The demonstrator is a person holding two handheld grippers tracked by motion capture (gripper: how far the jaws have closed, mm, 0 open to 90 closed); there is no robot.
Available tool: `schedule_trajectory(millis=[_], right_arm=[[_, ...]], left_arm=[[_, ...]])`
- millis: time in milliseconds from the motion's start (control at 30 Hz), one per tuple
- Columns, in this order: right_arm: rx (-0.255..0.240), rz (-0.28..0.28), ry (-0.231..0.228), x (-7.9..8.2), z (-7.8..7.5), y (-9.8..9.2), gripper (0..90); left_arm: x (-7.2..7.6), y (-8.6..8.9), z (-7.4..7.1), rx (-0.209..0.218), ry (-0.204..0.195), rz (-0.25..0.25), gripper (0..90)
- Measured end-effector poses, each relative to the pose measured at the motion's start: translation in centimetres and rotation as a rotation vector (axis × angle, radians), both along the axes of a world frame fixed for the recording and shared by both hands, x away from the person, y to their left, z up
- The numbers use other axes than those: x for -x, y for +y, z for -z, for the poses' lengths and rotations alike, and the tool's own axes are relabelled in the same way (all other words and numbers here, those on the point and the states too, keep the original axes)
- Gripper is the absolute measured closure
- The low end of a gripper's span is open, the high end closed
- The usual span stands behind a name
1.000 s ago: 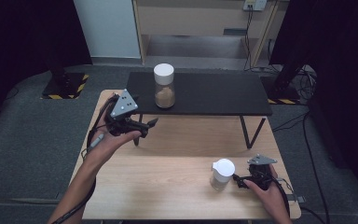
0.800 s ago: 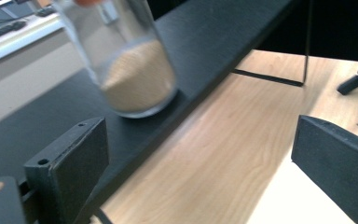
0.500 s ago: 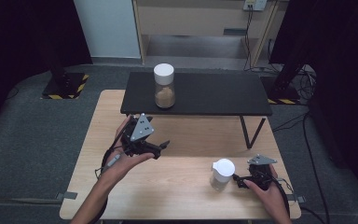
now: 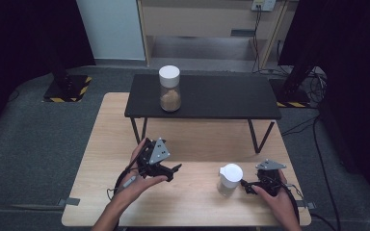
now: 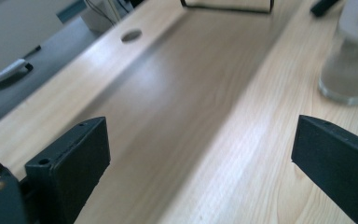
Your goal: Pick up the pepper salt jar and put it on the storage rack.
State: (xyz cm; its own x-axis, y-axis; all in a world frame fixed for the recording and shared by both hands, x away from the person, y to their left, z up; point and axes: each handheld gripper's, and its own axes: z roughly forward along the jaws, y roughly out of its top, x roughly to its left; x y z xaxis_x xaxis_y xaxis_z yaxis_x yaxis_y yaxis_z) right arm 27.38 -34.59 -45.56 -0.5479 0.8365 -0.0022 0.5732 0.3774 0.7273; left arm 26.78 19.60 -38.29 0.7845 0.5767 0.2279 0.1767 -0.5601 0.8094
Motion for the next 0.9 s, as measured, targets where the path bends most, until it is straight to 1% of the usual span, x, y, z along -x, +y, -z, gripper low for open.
schedule_trajectory(millis=[33,67,167,267,433,533,567,633,667,733,800,900], right_arm=[[0.0,0.001,0.0,0.0,0.0,0.0,1.3],[0.0,0.001,0.0,0.0,0.0,0.0,1.3],[0.0,0.003,0.0,0.1,0.0,0.0,1.3],[0.0,0.004,0.0,0.1,0.0,0.1,1.4],[0.0,0.009,0.002,0.1,0.0,0.1,1.5],[-0.001,0.012,0.002,0.2,0.0,0.1,1.6],[-0.001,0.012,0.002,0.2,0.0,0.2,1.6],[-0.001,0.014,0.003,0.2,0.0,0.2,1.6],[-0.001,0.014,0.003,0.2,0.0,0.2,1.6],[-0.001,0.014,0.003,0.2,0.0,0.2,1.6],[-0.001,0.014,0.003,0.2,0.0,0.2,1.6],[0.0,0.014,0.0,0.2,0.0,0.2,1.7]], left_arm=[[0.0,0.1,0.5,0.017,0.013,-0.002,2.9],[0.0,0.2,1.0,0.022,0.02,-0.004,2.9],[0.3,0.2,2.2,0.019,0.036,-0.015,3.0],[0.6,0.5,2.9,0.018,0.05,-0.031,3.0],[1.4,1.5,4.1,0.041,0.074,-0.074,3.1],[1.9,2.3,4.7,0.048,0.093,-0.11,3.0],[2.2,2.7,4.9,0.051,0.099,-0.136,2.9],[2.8,3.1,5.0,0.031,0.096,-0.171,3.1],[3.0,3.6,5.1,0.026,0.101,-0.189,3.2],[3.1,4.4,5.3,0.04,0.121,-0.215,3.1],[3.2,5.2,5.5,0.04,0.132,-0.244,3.1],[3.1,5.8,5.7,0.048,0.149,-0.273,3.0]])
